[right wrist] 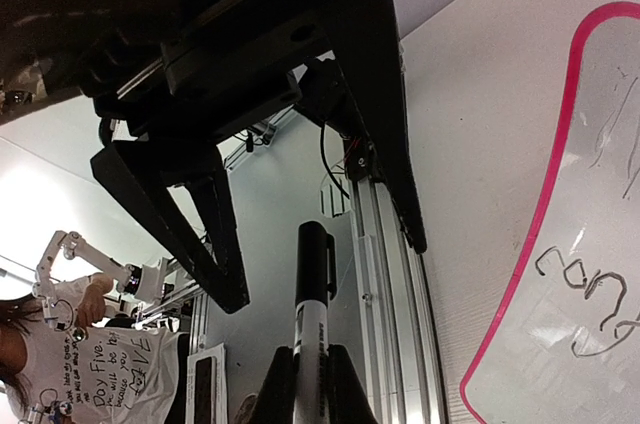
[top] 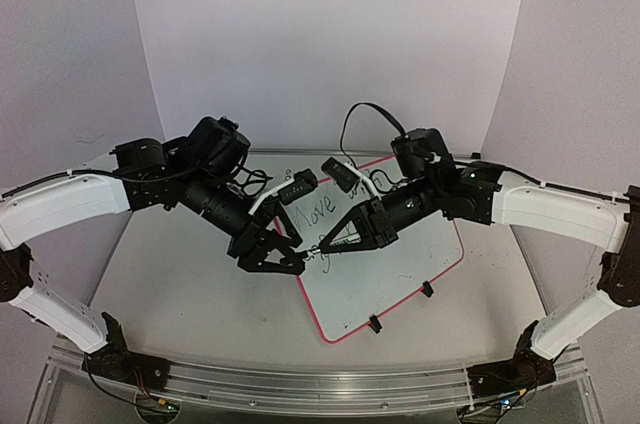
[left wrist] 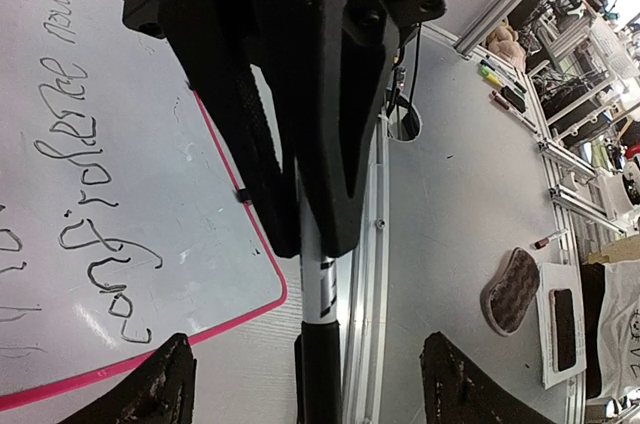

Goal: Write a sentence on the whiteboard
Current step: Pass from the right arm to the left

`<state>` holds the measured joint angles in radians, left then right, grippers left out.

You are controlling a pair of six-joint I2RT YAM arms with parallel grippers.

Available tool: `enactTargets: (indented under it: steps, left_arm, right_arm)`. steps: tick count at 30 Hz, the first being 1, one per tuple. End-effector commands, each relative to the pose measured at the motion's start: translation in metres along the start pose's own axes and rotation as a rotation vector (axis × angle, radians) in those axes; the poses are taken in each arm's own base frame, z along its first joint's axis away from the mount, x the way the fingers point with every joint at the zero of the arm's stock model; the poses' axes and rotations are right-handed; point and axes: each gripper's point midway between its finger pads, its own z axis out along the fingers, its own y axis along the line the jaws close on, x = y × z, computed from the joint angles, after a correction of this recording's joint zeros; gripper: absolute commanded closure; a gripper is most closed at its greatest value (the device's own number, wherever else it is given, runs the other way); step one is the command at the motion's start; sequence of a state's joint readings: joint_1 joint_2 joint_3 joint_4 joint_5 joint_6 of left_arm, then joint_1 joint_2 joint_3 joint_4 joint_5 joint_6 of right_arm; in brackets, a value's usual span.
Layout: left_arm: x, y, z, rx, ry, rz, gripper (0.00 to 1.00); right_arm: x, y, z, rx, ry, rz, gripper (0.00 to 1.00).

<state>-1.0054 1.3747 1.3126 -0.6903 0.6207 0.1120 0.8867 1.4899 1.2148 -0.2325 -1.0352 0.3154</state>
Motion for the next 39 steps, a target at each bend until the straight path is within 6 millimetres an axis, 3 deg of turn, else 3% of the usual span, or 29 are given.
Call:
enactTargets:
  steps: [1,5,9,12,22,24,28,31,33,39]
  left_arm:
    - [-0.011,-0.002,0.002,0.018,-0.011,0.029,0.23]
    - [-0.013,-0.002,0.005,0.028,-0.011,0.028,0.24]
    - [-0.015,-0.002,0.006,0.034,-0.010,0.027,0.35]
    - [-0.012,-0.001,0.009,0.041,0.008,0.022,0.45]
    - [-0.008,-0.002,0.009,0.046,0.014,0.014,0.94]
    - [-0.008,-0.003,0.008,0.041,0.008,0.011,1.00]
    - [-0.012,0.002,0.001,-0.015,-0.030,0.000,1.00]
    - [-0.020,0.009,-0.012,-0.100,-0.082,-0.023,1.00]
    - [-0.026,0.012,-0.020,-0.145,-0.108,-0.031,1.00]
    - [-0.040,0.037,-0.059,-0.314,-0.187,-0.126,1.00]
  right_arm:
    - [-0.007,0.019,-0.006,-0.039,-0.023,-0.054,1.00]
    - [-0.007,0.021,-0.006,-0.047,-0.021,-0.060,1.00]
    - [-0.007,0.020,-0.006,-0.045,-0.021,-0.060,1.00]
    - [-0.009,0.019,-0.007,-0.036,-0.030,-0.067,1.00]
    - [-0.016,0.015,-0.011,0.021,-0.065,-0.087,1.00]
    - [-0.018,0.014,-0.013,0.041,-0.078,-0.093,0.99]
    - [-0.026,0.013,-0.022,0.111,-0.129,-0.117,0.86]
    - [-0.036,0.004,-0.040,0.213,-0.205,-0.119,0.65]
    - [-0.043,-0.002,-0.055,0.277,-0.258,-0.113,0.48]
    - [-0.059,-0.030,-0.118,0.521,-0.448,-0.072,0.13]
